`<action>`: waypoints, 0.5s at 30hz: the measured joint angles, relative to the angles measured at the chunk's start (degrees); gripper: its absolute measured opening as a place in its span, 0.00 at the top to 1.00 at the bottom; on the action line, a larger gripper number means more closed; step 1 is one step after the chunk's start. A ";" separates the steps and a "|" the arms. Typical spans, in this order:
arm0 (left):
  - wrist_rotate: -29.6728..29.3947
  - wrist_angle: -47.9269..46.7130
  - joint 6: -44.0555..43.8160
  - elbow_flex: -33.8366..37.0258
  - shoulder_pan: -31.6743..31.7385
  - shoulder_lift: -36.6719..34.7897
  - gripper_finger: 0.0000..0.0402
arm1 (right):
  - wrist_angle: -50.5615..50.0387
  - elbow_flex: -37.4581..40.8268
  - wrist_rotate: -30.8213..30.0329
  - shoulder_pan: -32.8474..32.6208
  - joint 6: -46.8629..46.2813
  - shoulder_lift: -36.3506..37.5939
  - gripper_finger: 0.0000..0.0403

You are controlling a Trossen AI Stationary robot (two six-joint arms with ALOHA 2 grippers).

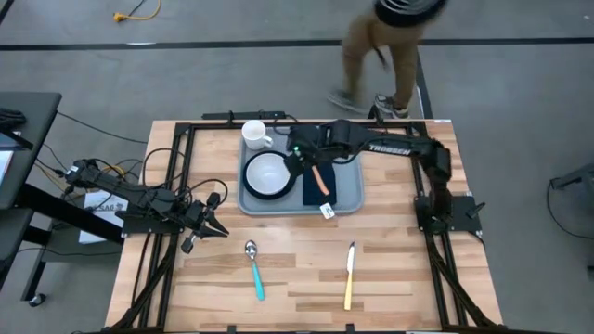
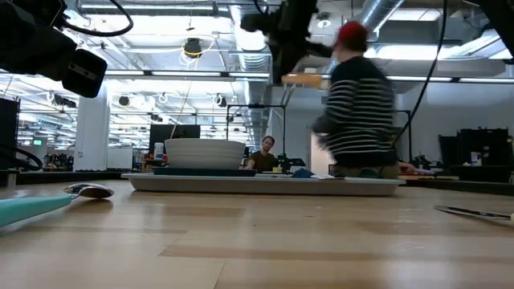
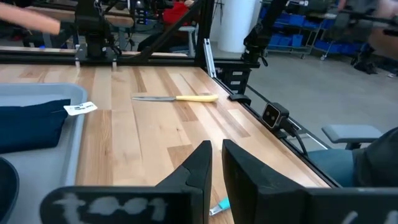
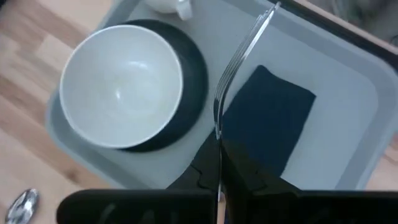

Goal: Set up tray
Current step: Put the orange fork on the dark blue napkin

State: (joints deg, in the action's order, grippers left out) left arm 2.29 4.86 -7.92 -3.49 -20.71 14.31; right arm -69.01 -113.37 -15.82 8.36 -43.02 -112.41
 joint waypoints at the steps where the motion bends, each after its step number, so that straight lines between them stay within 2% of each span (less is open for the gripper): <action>1: 0.01 -0.02 0.00 0.00 0.01 0.02 0.94 | 3.08 3.29 0.55 0.64 0.13 1.37 1.00; 6: 0.02 -0.07 -0.24 0.00 0.00 0.02 0.94 | 23.88 24.12 5.91 3.97 1.44 10.16 1.00; 11: 0.04 -0.28 -0.24 0.00 0.00 0.02 0.94 | 45.32 44.79 11.14 9.11 -1.42 17.83 1.00; 15: -0.86 -0.27 -0.25 0.00 0.02 0.02 0.94 | 63.53 55.42 17.89 13.03 -3.32 19.88 1.00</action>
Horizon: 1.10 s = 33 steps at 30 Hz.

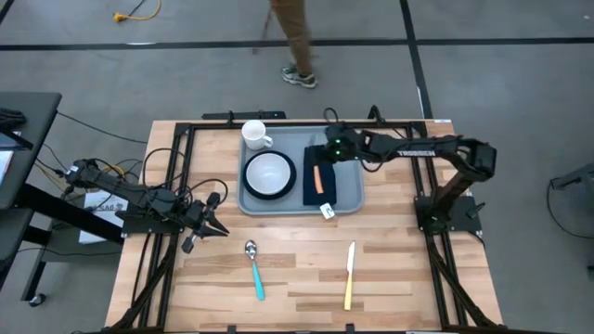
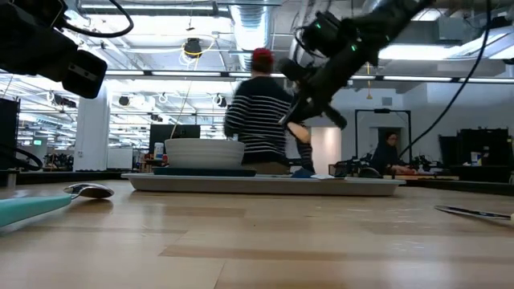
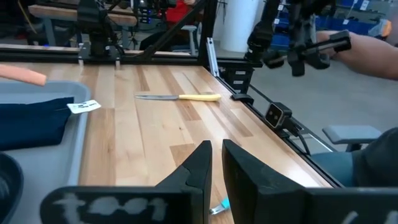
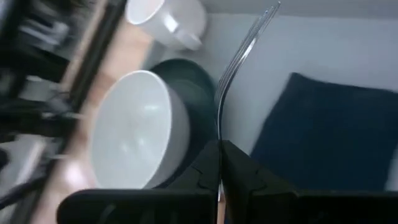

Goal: Set up tray
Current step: Put the orange fork on the dark blue napkin

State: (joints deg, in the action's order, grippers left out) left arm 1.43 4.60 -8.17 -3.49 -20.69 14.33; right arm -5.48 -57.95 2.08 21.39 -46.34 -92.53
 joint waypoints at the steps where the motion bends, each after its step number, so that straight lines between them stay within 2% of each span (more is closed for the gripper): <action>1: -0.49 0.00 -0.01 0.00 -0.01 -0.02 0.94 | 3.14 1.57 1.93 0.77 -0.24 -0.20 1.00; 4: -0.88 0.00 -0.02 0.00 0.00 -0.02 0.94 | 7.80 3.96 6.42 2.93 -1.27 -2.09 1.00; 13: -0.81 -0.04 -1.09 0.00 0.00 -0.01 0.94 | 13.99 4.78 11.27 5.42 -3.26 -10.79 1.00; 25: -0.78 -1.00 -0.85 0.00 0.00 0.00 0.94 | 12.41 4.85 11.21 5.17 -5.34 -12.30 1.00; 33: -0.78 -1.07 -0.83 0.00 0.00 -0.01 0.94 | 7.83 4.80 7.85 4.45 -7.26 -12.24 1.00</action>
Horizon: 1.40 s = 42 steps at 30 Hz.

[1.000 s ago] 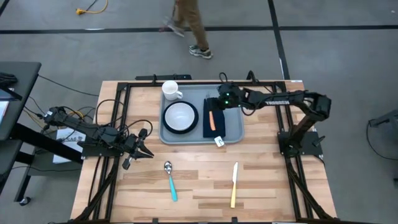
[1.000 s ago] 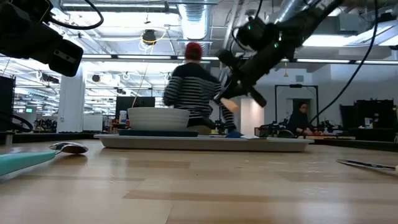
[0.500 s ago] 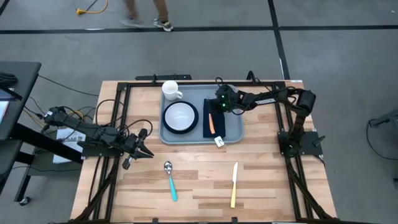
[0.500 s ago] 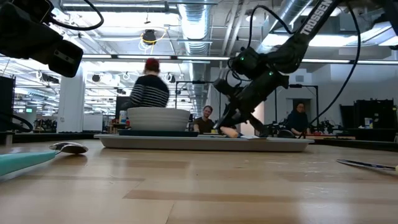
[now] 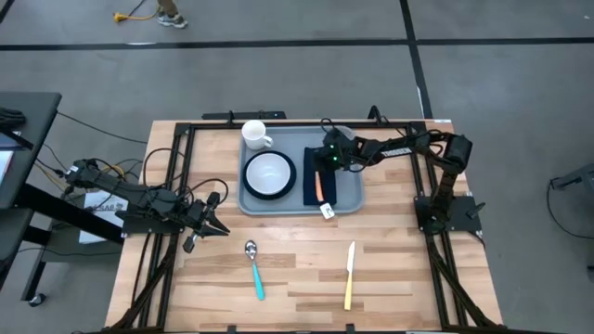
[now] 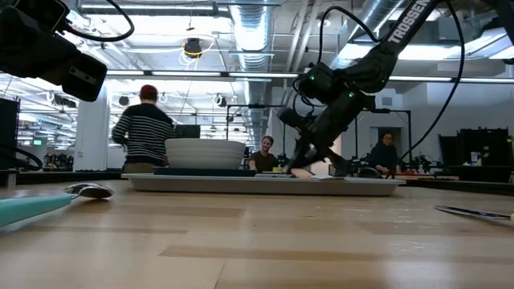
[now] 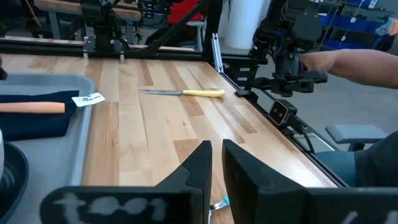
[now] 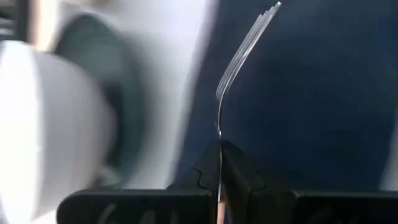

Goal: Set up tray
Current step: Put the orange fork on the dark blue napkin

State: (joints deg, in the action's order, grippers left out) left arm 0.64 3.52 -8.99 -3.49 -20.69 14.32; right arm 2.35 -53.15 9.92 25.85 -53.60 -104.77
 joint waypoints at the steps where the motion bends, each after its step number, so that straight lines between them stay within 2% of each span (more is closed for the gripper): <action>1: 0.00 0.01 -0.03 0.00 0.00 -0.02 0.94 | -1.24 0.01 -0.84 0.04 -0.07 0.00 1.00; 15: 0.00 0.01 -0.20 0.00 0.00 0.00 0.94 | -4.48 -0.01 -1.98 0.02 -2.00 -0.07 1.00; 26: 0.00 0.00 -0.22 0.02 0.00 -0.02 0.94 | -5.08 -0.01 -1.37 -0.70 -2.96 -0.24 0.96; 42: 0.00 -0.28 -0.24 0.02 -0.01 0.00 0.94 | -5.08 -1.17 -1.23 -0.59 -0.52 -0.07 0.95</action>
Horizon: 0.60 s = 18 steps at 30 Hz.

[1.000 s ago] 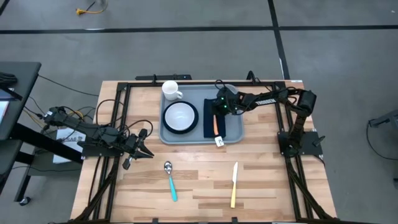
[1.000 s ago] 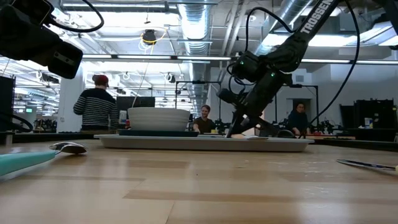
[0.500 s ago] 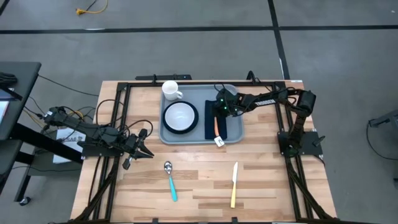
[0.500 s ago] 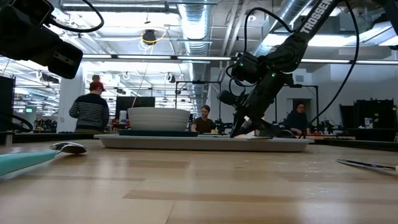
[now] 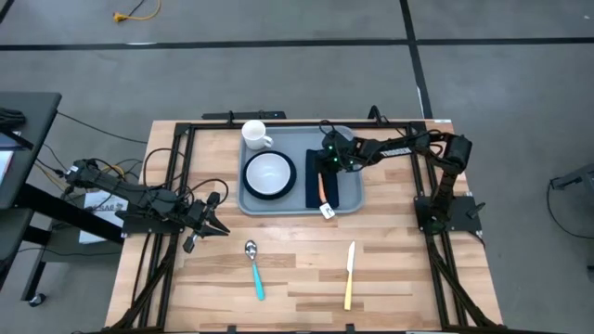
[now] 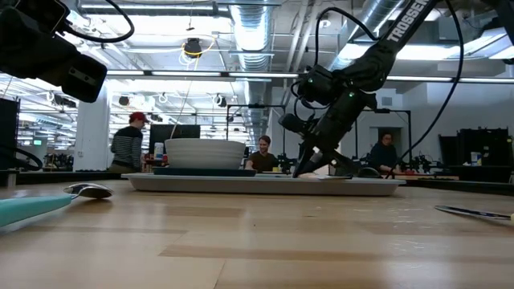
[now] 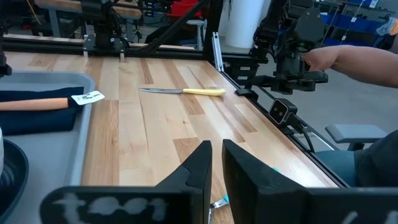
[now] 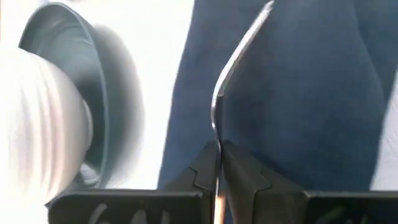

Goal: Set up tray
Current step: Put the orange fork on the dark blue napkin

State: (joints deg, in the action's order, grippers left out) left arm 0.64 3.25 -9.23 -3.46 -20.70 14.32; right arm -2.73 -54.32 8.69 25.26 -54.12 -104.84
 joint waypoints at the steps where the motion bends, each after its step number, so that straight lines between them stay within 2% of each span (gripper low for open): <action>1: 0.00 0.00 0.00 0.00 0.01 -0.01 0.94 | 0.05 -0.20 0.02 0.00 0.08 0.03 0.95; 8: 0.00 0.02 -0.02 0.00 0.00 0.00 0.94 | -1.52 -0.47 0.41 0.00 0.12 0.04 0.94; 13: 0.00 0.02 -0.02 0.00 -0.01 -0.01 0.94 | -5.71 -0.47 -0.04 0.00 0.71 0.04 0.89; 18: 0.00 0.02 -0.02 0.00 0.00 0.00 0.94 | -5.49 -0.47 -0.56 -0.09 2.18 0.07 0.85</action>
State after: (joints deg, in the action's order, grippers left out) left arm 0.64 3.27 -9.26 -3.46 -20.70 14.32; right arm -8.22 -54.78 8.13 25.16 -51.94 -104.77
